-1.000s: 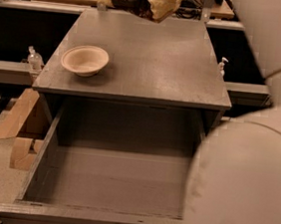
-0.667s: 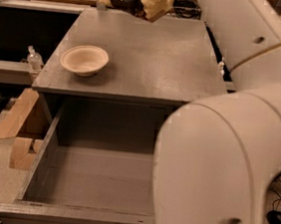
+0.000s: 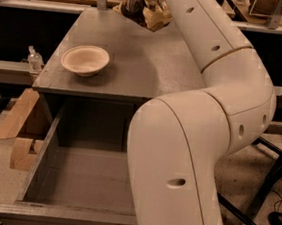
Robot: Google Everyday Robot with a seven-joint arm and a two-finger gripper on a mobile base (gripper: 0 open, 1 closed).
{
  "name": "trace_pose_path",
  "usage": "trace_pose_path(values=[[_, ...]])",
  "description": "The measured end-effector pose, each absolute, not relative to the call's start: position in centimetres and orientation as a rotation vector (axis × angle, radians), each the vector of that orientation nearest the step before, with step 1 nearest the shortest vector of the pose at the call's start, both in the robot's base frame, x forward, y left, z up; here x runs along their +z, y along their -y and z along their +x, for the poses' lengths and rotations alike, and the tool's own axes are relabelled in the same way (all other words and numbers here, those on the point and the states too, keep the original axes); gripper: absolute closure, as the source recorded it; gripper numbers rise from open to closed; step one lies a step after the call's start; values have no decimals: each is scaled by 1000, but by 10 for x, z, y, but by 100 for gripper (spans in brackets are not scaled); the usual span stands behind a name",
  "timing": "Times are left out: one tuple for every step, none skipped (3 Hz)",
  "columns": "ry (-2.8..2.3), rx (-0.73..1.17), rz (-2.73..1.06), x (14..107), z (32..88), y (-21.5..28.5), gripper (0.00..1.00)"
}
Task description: Pick brown chip bag from top drawer and place on counter
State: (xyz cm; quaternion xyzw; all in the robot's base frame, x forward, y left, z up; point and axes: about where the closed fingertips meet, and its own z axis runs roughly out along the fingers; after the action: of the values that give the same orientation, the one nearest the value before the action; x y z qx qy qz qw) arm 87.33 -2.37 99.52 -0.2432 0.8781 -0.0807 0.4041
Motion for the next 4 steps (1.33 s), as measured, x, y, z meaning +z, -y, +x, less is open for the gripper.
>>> trace_pose_path(values=[[-2218,-200,-624,993,873,22,75],[-2224,-200,-628,988,874,20,44],[-2228,-200,-631,985,875,19,21],[-2232,-200,-634,981,876,18,0]])
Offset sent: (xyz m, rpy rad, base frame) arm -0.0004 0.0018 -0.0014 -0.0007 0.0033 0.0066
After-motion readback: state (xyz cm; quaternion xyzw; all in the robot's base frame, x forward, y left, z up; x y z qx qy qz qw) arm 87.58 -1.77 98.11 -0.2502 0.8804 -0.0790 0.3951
